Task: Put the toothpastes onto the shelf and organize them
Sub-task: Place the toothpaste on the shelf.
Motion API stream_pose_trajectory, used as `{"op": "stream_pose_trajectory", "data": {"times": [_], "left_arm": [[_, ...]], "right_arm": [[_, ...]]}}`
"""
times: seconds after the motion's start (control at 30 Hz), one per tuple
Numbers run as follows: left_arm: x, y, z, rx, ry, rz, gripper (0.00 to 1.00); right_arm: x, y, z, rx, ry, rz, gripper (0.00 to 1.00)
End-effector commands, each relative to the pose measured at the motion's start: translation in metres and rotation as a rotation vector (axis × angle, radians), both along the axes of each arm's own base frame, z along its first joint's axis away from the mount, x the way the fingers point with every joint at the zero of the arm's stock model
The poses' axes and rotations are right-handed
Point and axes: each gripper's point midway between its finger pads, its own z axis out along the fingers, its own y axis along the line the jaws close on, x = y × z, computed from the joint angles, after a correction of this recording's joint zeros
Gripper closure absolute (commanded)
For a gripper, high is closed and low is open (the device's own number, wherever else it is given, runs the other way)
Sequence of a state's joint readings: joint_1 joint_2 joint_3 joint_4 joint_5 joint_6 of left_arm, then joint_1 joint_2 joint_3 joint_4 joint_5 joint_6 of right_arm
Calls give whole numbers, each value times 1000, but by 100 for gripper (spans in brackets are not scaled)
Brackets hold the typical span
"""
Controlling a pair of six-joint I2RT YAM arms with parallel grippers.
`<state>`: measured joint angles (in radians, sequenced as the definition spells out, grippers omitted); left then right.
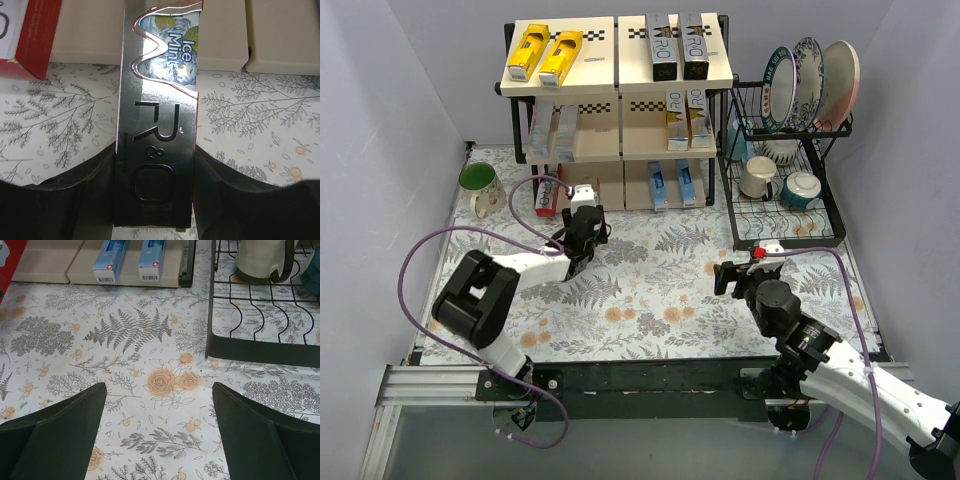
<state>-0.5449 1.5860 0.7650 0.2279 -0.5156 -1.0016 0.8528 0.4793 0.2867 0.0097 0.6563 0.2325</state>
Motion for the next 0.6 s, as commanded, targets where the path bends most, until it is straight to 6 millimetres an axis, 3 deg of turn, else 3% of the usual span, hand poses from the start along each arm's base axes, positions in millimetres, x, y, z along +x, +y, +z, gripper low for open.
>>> {"op": "stream_pose_trajectory", "data": {"times": [0.0, 0.2, 0.37, 0.57], "left_arm": [[42, -12, 28, 13, -152, -28, 56], [72, -10, 29, 17, -175, -21, 53], [86, -6, 18, 41, -155, -23, 50], [91, -3, 4, 40, -129, -6, 29]], "right_arm": [[3, -4, 13, 37, -50, -29, 5], [2, -7, 13, 33, -49, -36, 5], [1, -9, 11, 33, -49, -38, 5], [0, -10, 10, 29, -46, -41, 5]]}}
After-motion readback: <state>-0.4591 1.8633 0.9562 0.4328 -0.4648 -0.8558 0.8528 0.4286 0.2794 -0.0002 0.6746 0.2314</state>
